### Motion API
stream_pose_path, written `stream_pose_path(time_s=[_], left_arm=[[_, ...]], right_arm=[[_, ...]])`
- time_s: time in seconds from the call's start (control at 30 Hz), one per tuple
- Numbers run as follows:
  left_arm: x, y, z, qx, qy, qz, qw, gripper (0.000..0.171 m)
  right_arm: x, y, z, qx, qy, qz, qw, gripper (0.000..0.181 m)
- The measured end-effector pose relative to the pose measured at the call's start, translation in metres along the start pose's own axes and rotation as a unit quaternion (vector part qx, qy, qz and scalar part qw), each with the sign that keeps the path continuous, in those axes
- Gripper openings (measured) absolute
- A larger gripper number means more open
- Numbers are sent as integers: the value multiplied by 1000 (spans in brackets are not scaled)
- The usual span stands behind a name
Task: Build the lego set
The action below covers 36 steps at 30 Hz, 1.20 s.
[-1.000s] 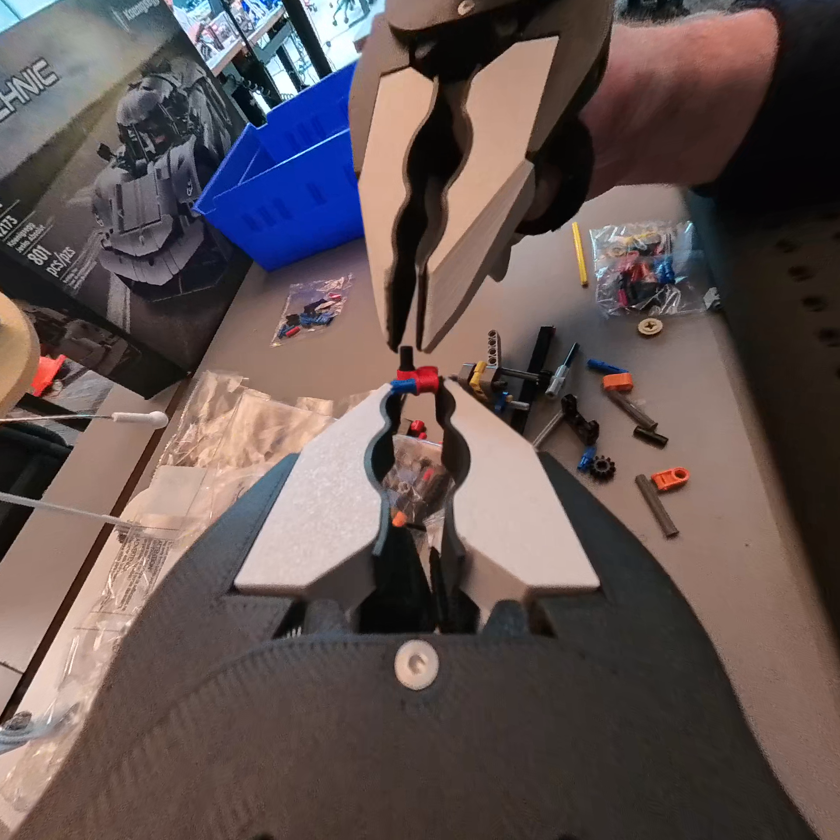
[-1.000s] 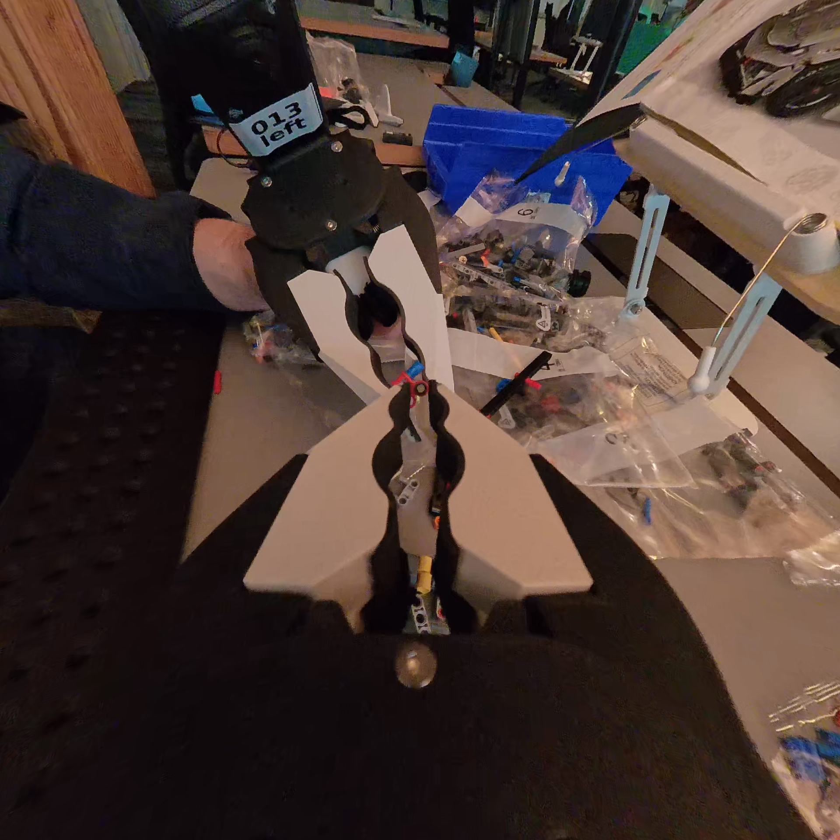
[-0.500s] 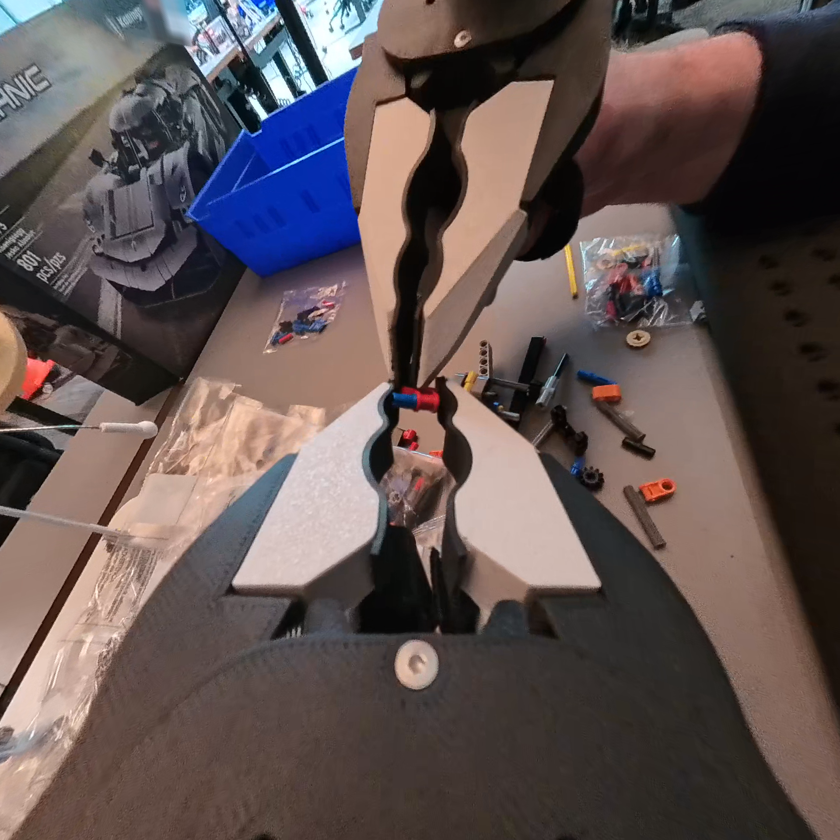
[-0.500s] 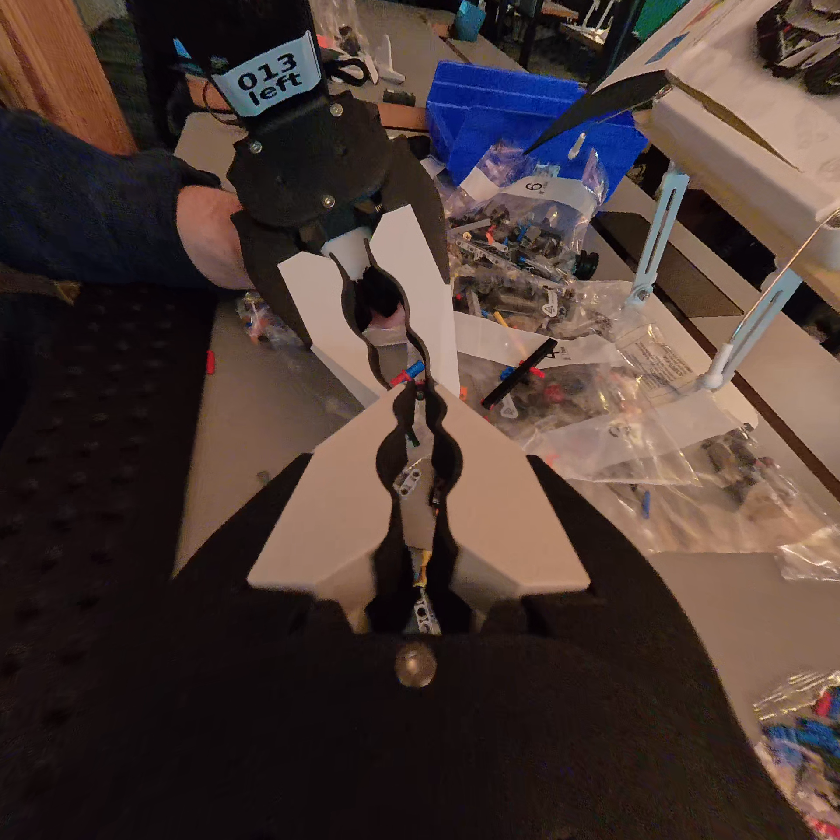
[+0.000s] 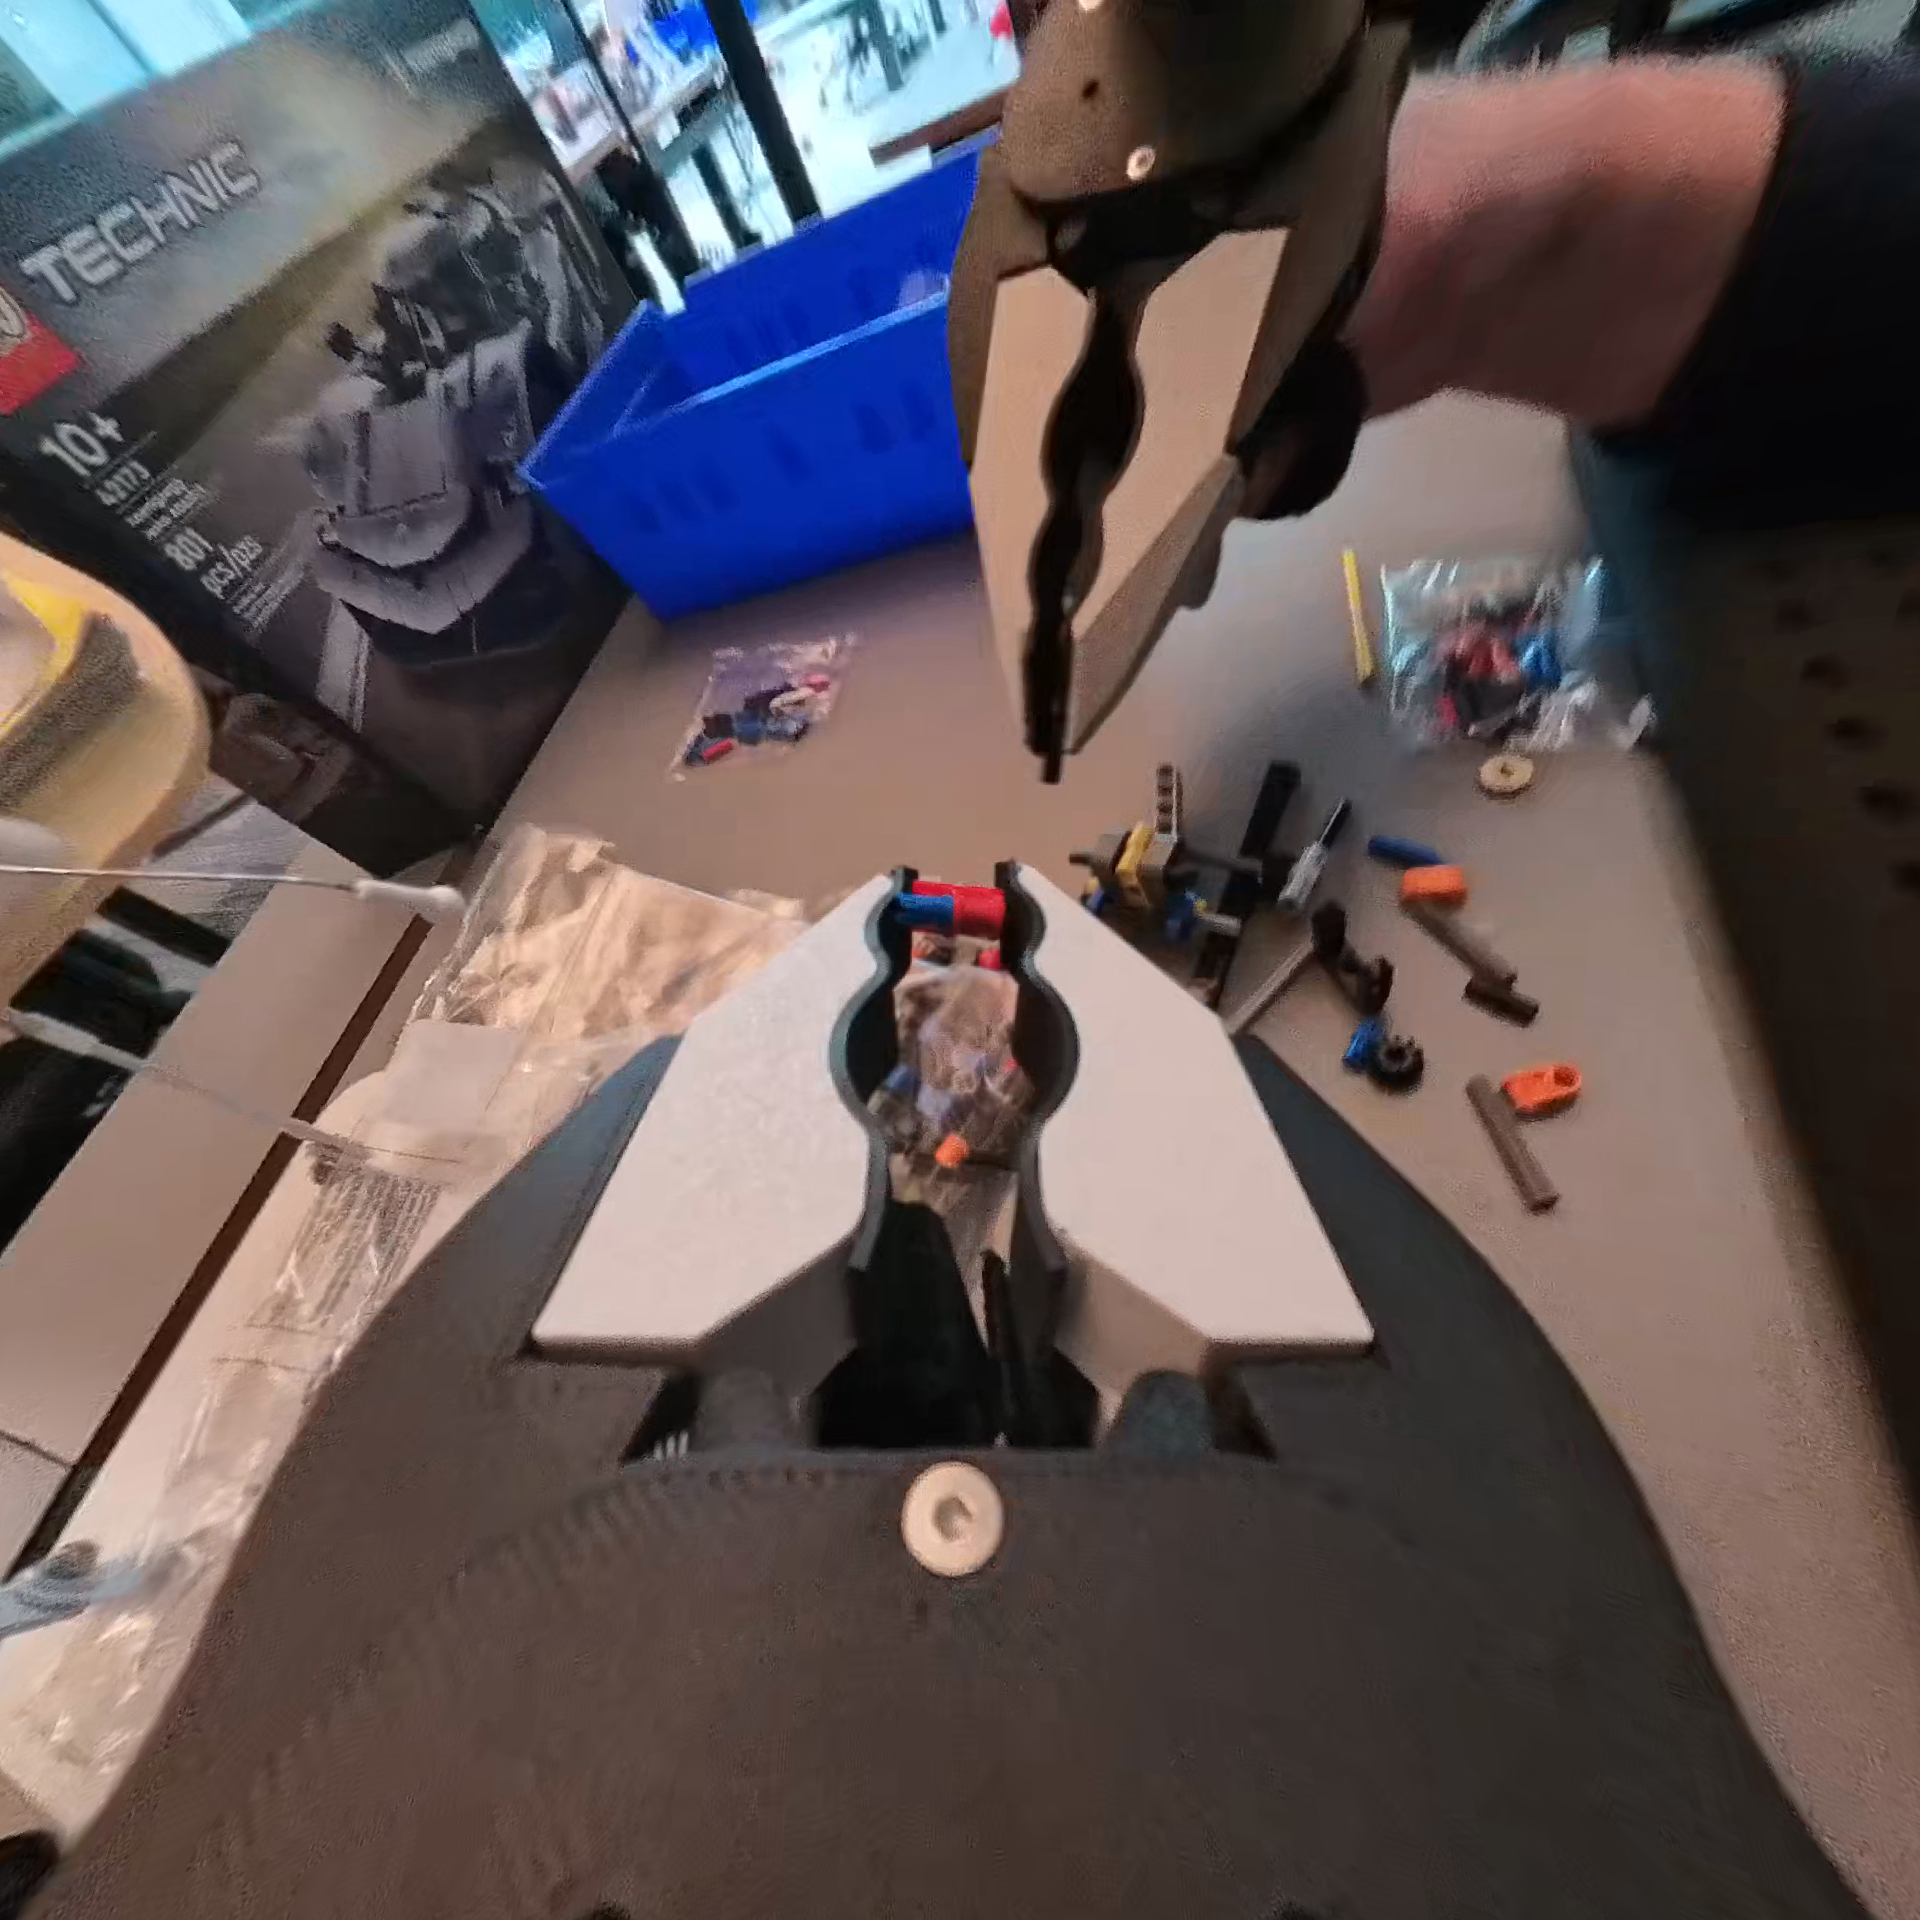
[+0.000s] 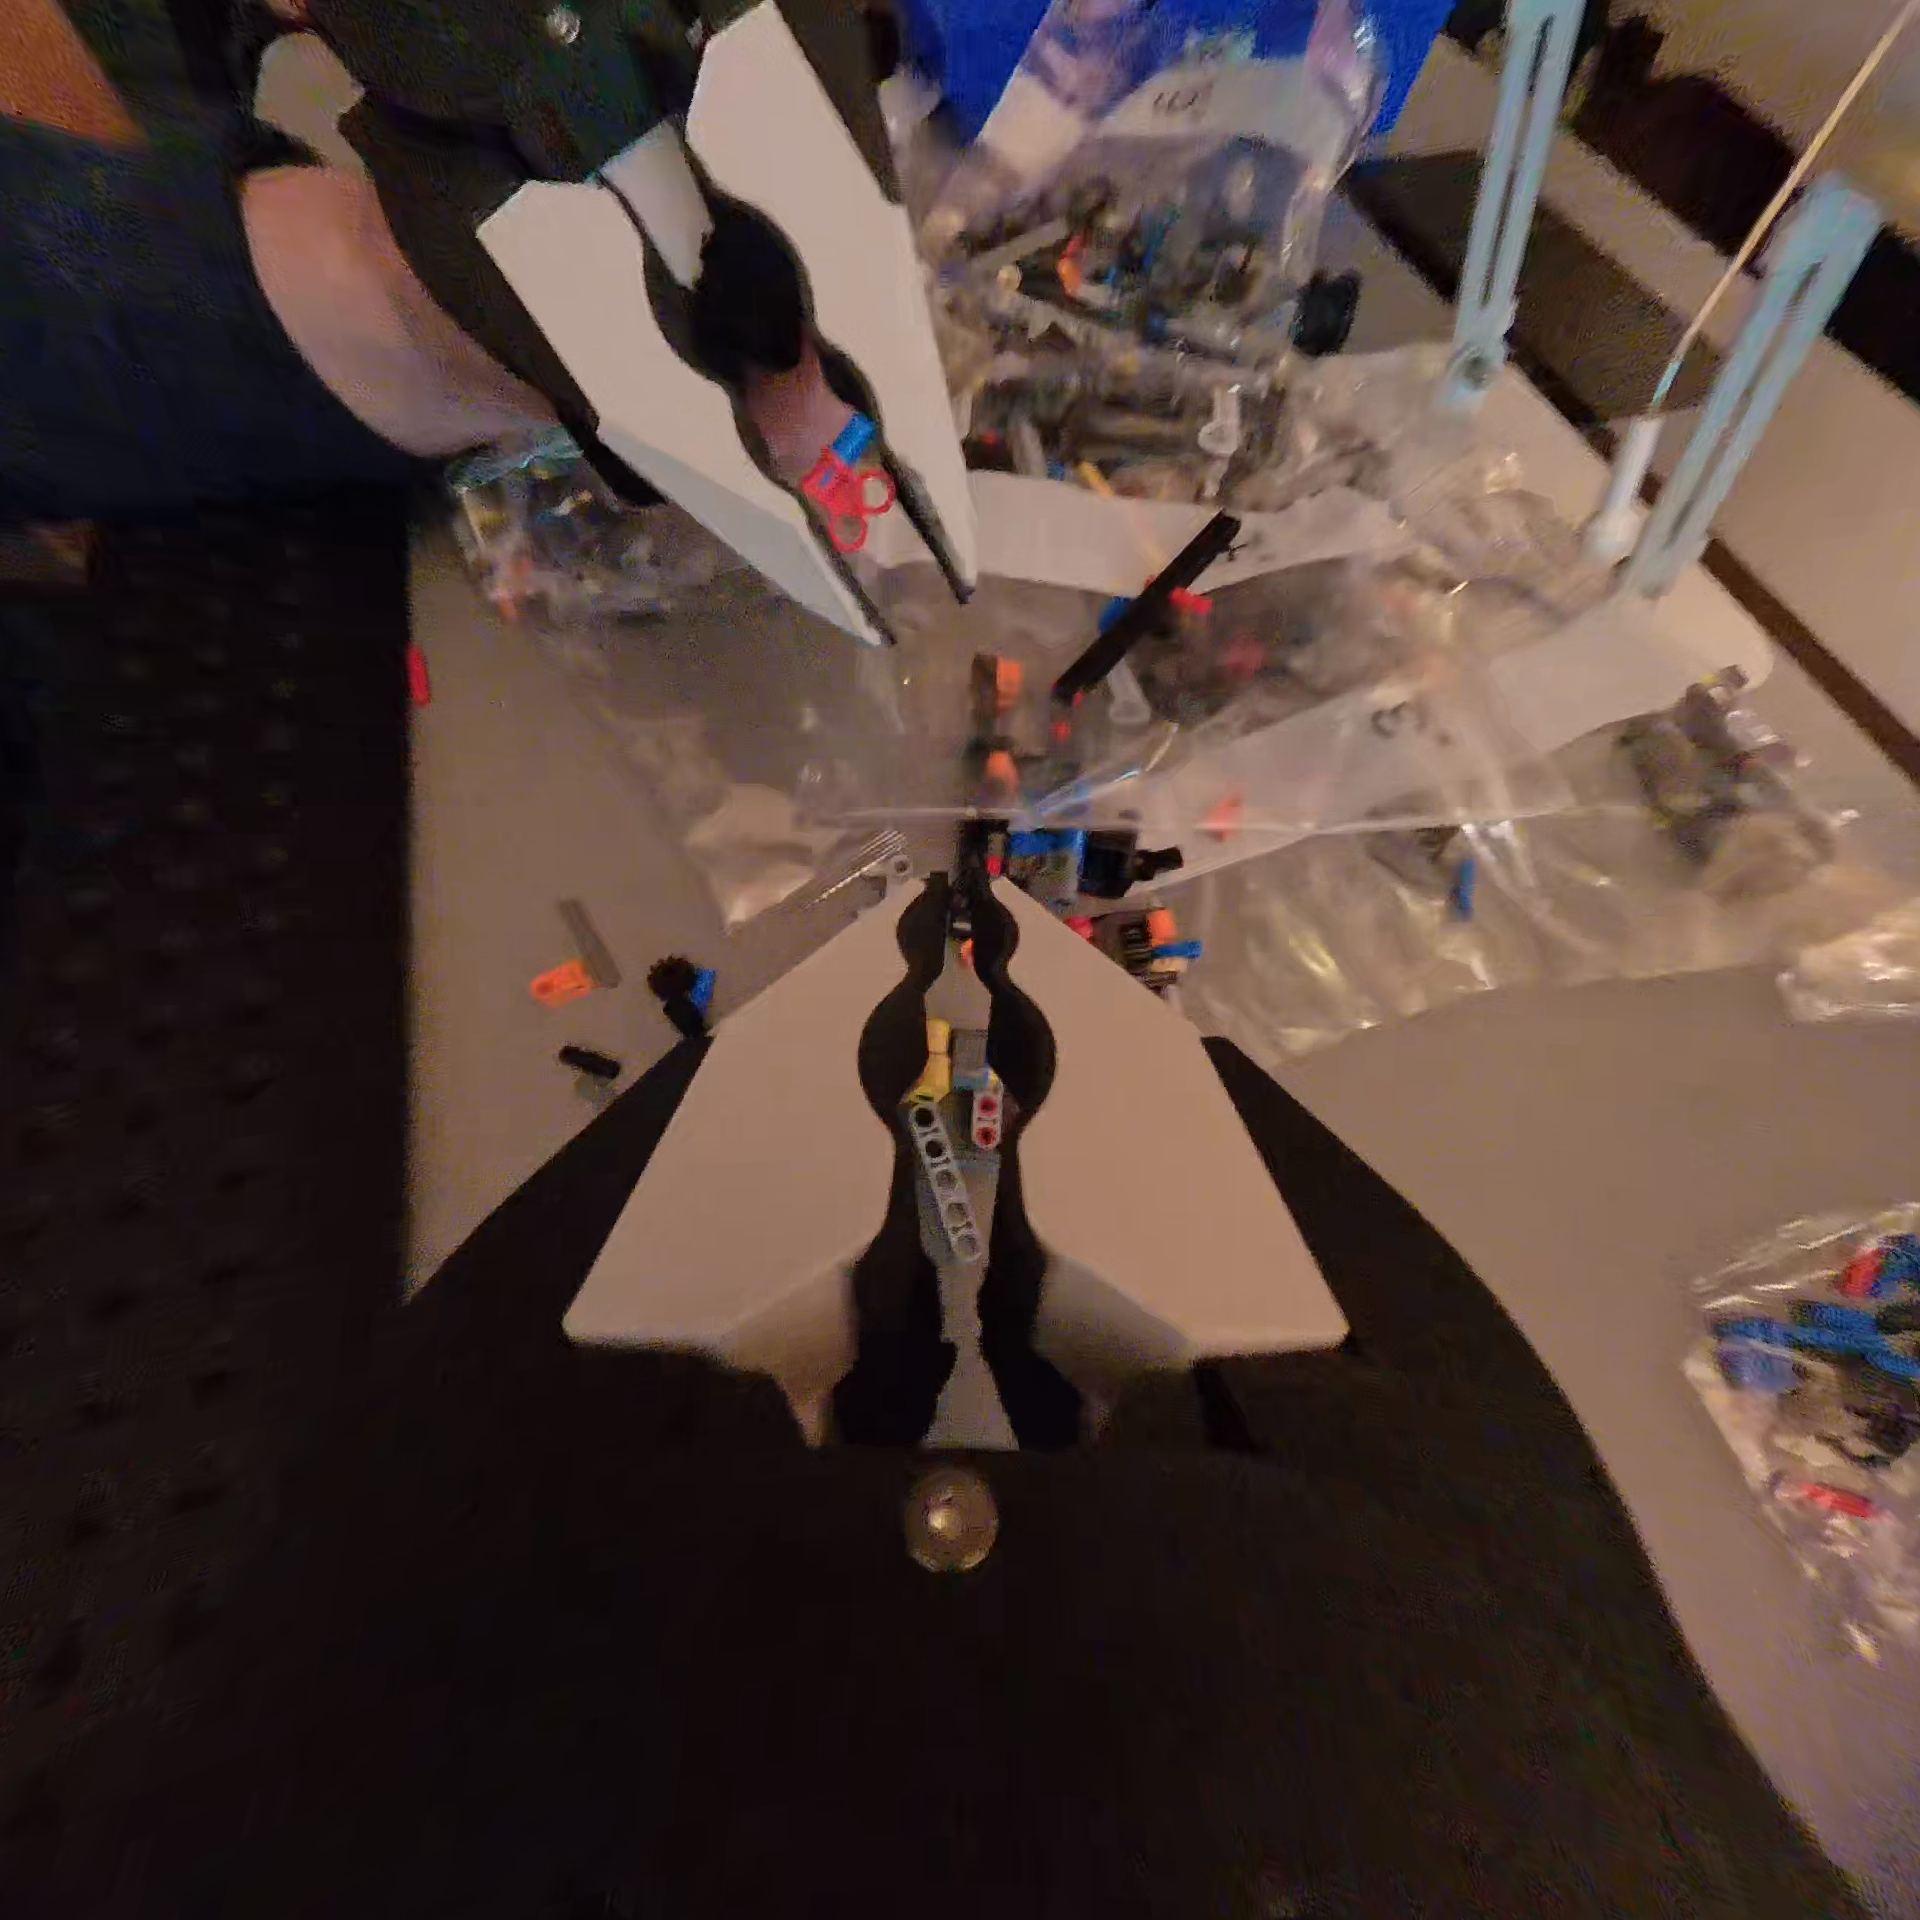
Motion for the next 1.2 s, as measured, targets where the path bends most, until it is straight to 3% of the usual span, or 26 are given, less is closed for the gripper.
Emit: stream_pose_path(time_s=[0.07,0.17,0.23,0.33,0.47,0.67,0.73,0.83,0.9,1.03,1.2], left_arm=[[-1,0,0,-1,-1,-8,1000,15],[0,-2,-1,-6,-2,-5,1000,15],[-3,-6,-4,-14,8,-13,1000,15],[-2,-13,-11,-19,11,-33,999,15],[4,-20,-17,-15,-2,-69,998,18],[18,-20,-12,16,-33,-118,992,15],[17,-20,-12,18,-26,-130,991,13],[17,-12,-5,22,-34,-99,994,12],[11,-3,1,20,-11,-66,998,14],[-15,6,21,-37,104,-2,994,19],[-27,-15,38,-156,170,73,970,23]], right_arm=[[-11,0,-5,19,27,-36,999,1],[-15,7,-12,42,43,-20,998,3],[-14,8,-17,39,45,-21,998,13],[-1,12,-23,58,-10,-39,997,26],[12,12,-24,93,-77,-102,987,32],[19,4,-19,146,-157,-216,952,23],[16,0,-20,135,-150,-231,952,30],[20,-8,-6,94,-174,-204,959,18],[17,-10,-5,81,-158,-202,963,21],[7,-8,-15,72,-110,-185,974,24],[8,-4,-17,75,-101,-161,979,23]])
Point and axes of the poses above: each gripper's, where its closed fingertips meet, z back along the fingers, x out of its top, y = z × x across the jaws, the point moved 7 cm from there along z, back along the fingers, and after that the axes turned 14 degrees about -y, right-handed, at the moved point
